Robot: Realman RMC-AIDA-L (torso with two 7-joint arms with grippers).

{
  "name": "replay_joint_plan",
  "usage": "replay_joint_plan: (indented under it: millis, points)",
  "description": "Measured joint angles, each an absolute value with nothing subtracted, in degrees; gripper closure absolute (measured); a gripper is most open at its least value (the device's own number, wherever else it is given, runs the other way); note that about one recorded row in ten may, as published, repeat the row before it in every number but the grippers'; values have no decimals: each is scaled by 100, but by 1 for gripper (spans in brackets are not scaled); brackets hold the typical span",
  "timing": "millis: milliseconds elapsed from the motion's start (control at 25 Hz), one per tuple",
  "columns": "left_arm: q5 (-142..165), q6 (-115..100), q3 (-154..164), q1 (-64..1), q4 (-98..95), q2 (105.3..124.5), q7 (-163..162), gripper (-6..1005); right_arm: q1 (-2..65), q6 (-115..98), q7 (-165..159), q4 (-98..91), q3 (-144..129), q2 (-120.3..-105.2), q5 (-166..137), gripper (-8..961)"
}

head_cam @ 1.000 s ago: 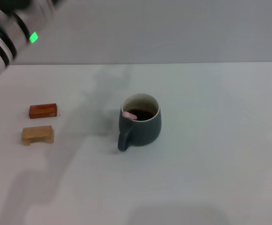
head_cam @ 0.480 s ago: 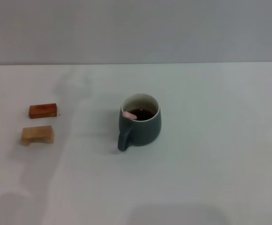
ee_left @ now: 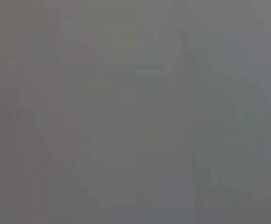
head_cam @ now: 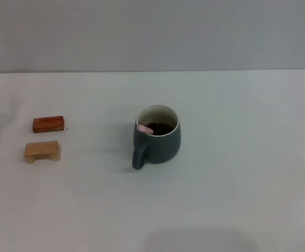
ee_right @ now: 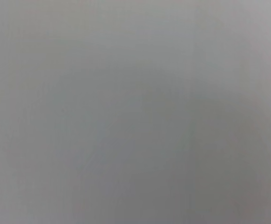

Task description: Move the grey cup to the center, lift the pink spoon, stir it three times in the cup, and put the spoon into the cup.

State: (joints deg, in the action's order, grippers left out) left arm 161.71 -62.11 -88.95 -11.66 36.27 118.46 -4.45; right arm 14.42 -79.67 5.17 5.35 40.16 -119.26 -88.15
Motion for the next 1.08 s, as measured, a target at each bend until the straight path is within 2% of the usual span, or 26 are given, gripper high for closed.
replay_joint_plan:
  millis: [120,320,1080]
  points:
    - [16197,-6287,-9369,-1273,2961,11819,-403,409,1440,-7991,515,559,3990,-11921,-8815,955]
    - [16240,-6303,-9479,-1278,2723,11817,-276,174,1440,-8042,512,598,3990,-11919,-8815,955]
    - [16284,-6320,-9480,-1335,2341,11867,-211,157,1442,-8183,492,588,3991,-11916,-8815,954]
